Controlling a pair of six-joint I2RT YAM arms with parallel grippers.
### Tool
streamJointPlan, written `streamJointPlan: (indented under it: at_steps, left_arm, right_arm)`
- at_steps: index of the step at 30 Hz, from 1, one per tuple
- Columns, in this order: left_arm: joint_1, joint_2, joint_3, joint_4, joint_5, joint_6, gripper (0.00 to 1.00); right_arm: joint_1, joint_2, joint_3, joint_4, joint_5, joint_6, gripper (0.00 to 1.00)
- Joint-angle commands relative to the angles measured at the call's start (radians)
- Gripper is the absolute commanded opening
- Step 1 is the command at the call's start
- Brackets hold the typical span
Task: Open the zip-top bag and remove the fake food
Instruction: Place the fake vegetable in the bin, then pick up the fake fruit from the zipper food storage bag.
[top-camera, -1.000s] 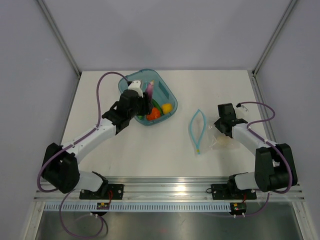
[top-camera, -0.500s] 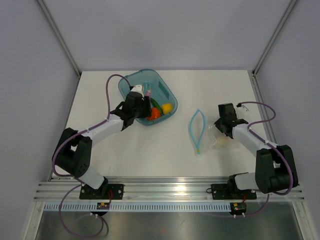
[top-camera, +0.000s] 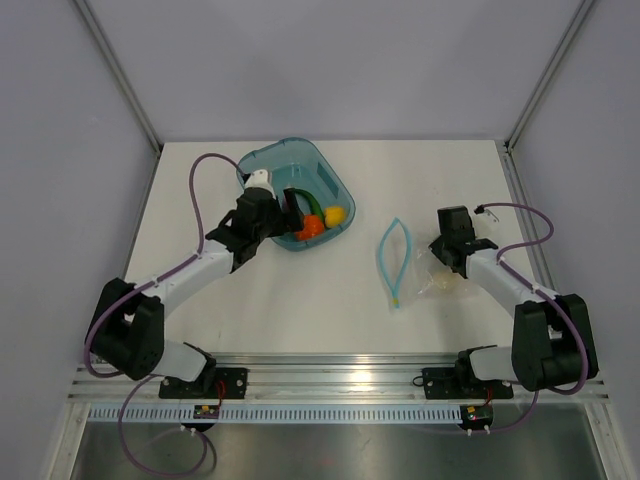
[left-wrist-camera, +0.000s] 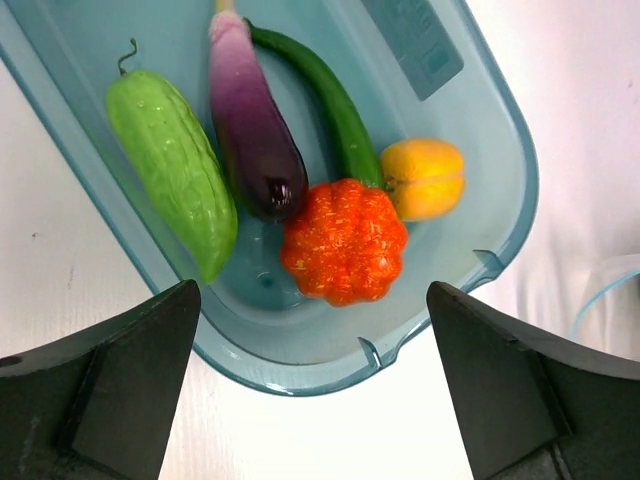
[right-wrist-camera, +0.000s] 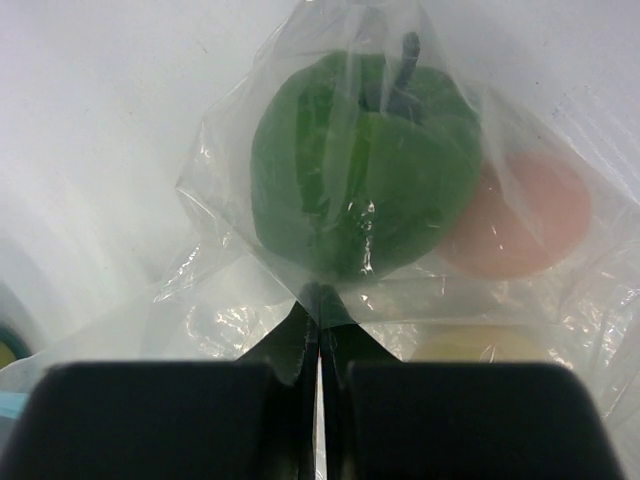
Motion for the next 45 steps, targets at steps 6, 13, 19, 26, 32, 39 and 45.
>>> streamJointPlan:
  at_steps: [6,13,19,26,32,39,45]
  left_arm:
    - [0.000,-0.173,-0.123,0.204,0.004,-0.037,0.98]
    - [-0.069,-0.184,-0.147,0.243,0.019,-0.021,0.96]
    - [-0.178,-0.144,-0.121,0.221,0.133,-0.070,0.92]
    - [-0.342,0.000,-0.040,0.223,0.113,-0.031,0.84]
    - [-0.423,0.155,0.087,0.191,0.139,0.013,0.79]
    - [-0.439,0.307,0.215,0.103,0.206,0.058,0.75]
    - [-0.457,0.328,0.232,0.138,0.248,0.110,0.72]
  right_arm:
    - [-0.007,-0.060,-0.011,0.025,0.047,-0.027,0.00]
    - [-0.007,-0.081,-0.014,0.030,0.036,-0.050,0.00]
    - [-0.006,-0.094,-0.026,0.048,0.018,-0.066,0.00]
    - [-0.007,-0.113,-0.038,0.057,0.006,-0.080,0.00]
    - [-0.007,-0.124,-0.046,0.082,-0.026,-0.096,0.00]
    - [-0.006,-0.137,-0.063,0.129,-0.100,-0.132,0.00]
    - [-0.007,-0.140,-0.080,0.175,-0.175,-0.155,0.00]
